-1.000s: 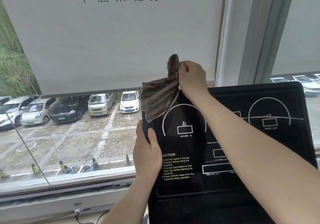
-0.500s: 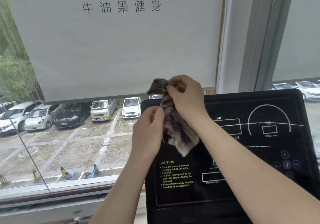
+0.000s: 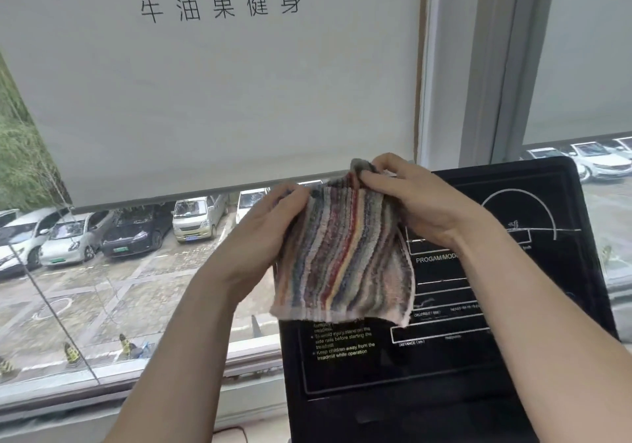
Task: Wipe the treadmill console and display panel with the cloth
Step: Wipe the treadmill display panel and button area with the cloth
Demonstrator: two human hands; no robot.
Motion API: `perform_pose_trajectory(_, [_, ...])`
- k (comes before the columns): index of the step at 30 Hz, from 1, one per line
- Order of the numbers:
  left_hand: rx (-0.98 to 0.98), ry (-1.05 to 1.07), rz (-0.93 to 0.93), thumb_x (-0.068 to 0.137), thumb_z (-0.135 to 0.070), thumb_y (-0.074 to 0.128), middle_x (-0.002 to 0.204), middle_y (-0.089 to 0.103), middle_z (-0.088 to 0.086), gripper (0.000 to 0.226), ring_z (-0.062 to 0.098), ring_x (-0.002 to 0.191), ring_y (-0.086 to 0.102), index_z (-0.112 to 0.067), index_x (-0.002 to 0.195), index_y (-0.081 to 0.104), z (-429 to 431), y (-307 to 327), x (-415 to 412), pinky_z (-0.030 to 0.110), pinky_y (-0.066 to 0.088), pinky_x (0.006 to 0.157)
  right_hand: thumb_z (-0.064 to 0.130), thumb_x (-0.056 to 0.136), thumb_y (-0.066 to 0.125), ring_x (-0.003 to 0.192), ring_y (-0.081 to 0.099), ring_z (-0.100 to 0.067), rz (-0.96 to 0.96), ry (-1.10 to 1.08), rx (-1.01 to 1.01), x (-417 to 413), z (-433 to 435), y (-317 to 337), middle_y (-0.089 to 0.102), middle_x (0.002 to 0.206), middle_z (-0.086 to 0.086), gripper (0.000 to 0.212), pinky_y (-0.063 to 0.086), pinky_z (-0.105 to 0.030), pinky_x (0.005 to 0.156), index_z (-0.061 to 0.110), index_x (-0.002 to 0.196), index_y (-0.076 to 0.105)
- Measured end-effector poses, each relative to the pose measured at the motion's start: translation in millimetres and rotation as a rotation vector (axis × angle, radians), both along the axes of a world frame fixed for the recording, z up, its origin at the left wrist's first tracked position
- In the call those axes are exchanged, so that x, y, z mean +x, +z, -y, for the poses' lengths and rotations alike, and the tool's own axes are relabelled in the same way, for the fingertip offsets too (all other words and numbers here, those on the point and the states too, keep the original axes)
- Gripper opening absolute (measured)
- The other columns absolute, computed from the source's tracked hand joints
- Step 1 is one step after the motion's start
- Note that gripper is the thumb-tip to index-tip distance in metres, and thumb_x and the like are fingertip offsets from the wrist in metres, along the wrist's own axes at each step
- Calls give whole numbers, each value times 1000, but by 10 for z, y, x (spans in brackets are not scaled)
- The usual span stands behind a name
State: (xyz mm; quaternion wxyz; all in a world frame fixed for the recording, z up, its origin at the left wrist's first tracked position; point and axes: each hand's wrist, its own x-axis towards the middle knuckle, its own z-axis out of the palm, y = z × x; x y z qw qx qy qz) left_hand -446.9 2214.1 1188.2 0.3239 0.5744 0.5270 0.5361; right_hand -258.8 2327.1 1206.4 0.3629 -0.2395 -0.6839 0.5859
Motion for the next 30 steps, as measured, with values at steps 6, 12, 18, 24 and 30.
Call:
perform_pose_trajectory(6, [166,236,93,55,0,52,75,61,-1,31,19,70,49,-21,70,70,-26,133,-109,30,32,58,10,92,60,88,63,-17,142,105,20,309,-74,29,68,97,-12,16,51,-32,72,19,98,47])
perform_pose_trajectory(12, [313,455,200,68,19,55,79,68,-1,42,15,77,61,-20,67,70,-295,109,-318,31,50,69,8,88,60,96,53,-19,179,-588,620,-95,-75,77,58,98,-4,17,40,-29,77,25,91,60])
perform_pose_trajectory(18, [266,659,86,86,-31,64,132,49,-8,44,8,114,53,-42,126,48,-604,-285,-435,31,45,94,39,102,31,146,17,-30,733,-747,1104,-1117,-17,-205,31,154,-16,44,18,-55,115,23,140,45])
perform_pose_trajectory(24, [-23,544,363,85,-59,37,99,71,2,41,22,97,65,-32,89,67,-444,-1192,-197,47,50,89,43,92,44,98,56,-31,659,-743,1324,-1512,-98,-622,64,100,-9,39,30,-43,90,17,112,66])
perform_pose_trajectory(30, [-151,682,192,102,-39,16,131,57,4,50,25,127,47,-17,129,53,-275,-1424,128,46,34,109,49,96,31,81,55,-30,714,-761,1371,-647,-536,-471,64,85,-6,45,33,-38,74,18,98,64])
